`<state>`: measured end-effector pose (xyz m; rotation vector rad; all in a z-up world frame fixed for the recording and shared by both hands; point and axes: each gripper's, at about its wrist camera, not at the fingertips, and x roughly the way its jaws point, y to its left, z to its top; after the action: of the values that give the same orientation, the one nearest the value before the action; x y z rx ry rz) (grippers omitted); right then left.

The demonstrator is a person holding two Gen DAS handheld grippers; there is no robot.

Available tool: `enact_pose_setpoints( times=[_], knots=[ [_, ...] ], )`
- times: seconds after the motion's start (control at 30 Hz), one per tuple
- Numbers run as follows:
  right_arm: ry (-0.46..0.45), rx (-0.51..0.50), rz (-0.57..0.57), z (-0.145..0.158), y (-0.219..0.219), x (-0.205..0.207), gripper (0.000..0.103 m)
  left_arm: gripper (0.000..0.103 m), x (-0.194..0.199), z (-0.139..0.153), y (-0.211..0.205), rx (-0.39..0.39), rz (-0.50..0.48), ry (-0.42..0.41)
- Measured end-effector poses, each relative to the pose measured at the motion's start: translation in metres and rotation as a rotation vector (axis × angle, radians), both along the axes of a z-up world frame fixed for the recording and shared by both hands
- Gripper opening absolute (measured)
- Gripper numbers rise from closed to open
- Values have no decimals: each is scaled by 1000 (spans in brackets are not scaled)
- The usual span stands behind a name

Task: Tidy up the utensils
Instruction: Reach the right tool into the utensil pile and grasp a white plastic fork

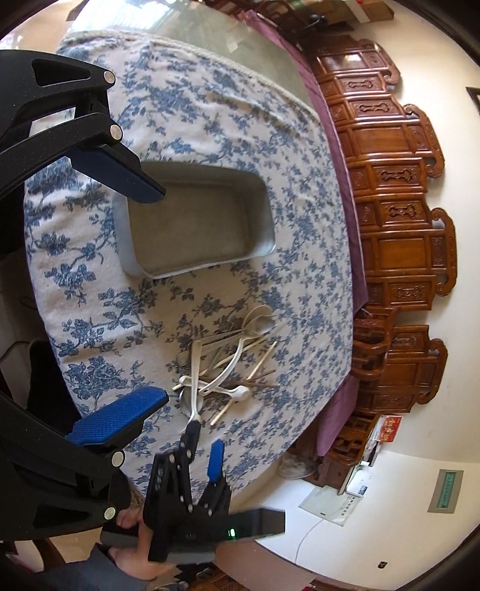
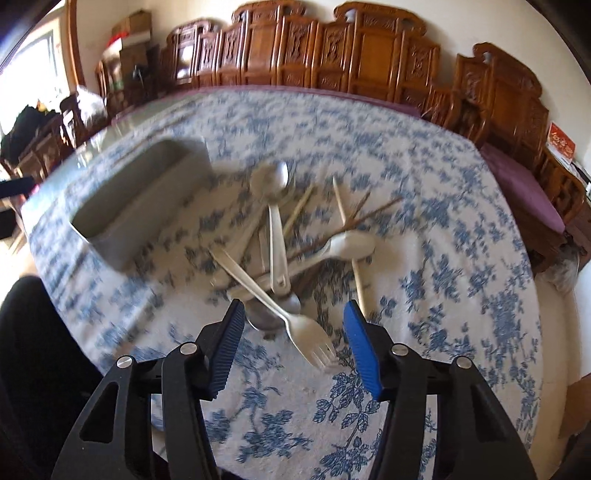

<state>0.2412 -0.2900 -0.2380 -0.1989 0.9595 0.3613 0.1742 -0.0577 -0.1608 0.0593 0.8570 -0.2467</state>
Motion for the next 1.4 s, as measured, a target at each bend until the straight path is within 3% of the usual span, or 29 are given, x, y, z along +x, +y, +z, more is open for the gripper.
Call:
enact_pose_setpoints(
  times=[0.23, 0.5, 0.67, 0.97, 1.03, 1.1, 1.13, 1.4],
  knots=[
    [47, -29, 24, -28, -9, 9, 52, 95, 2, -17, -14, 9, -19, 30],
    [48, 21, 36, -22, -20, 5, 14, 95, 5, -21, -22, 11, -18, 37],
    [27, 42, 62, -11, -17, 3, 0, 95, 6, -23, -22, 17, -13, 43],
    [-16, 61, 87, 3, -12, 5, 1, 95, 4, -25, -21, 14, -6, 39],
    [-20, 70, 82, 5, -11, 13, 9, 95, 4, -24, -20, 7, -4, 40],
    [-6, 93, 99, 3, -8, 21, 42, 95, 4, -25, -20, 5, -1, 43],
    [-7, 96, 105, 2, -5, 24, 45, 95, 4, -26, -20, 6, -2, 46],
    [69, -14, 205, -12, 31, 36, 45, 95, 1, -23, -13, -10, 8, 41]
  ],
)
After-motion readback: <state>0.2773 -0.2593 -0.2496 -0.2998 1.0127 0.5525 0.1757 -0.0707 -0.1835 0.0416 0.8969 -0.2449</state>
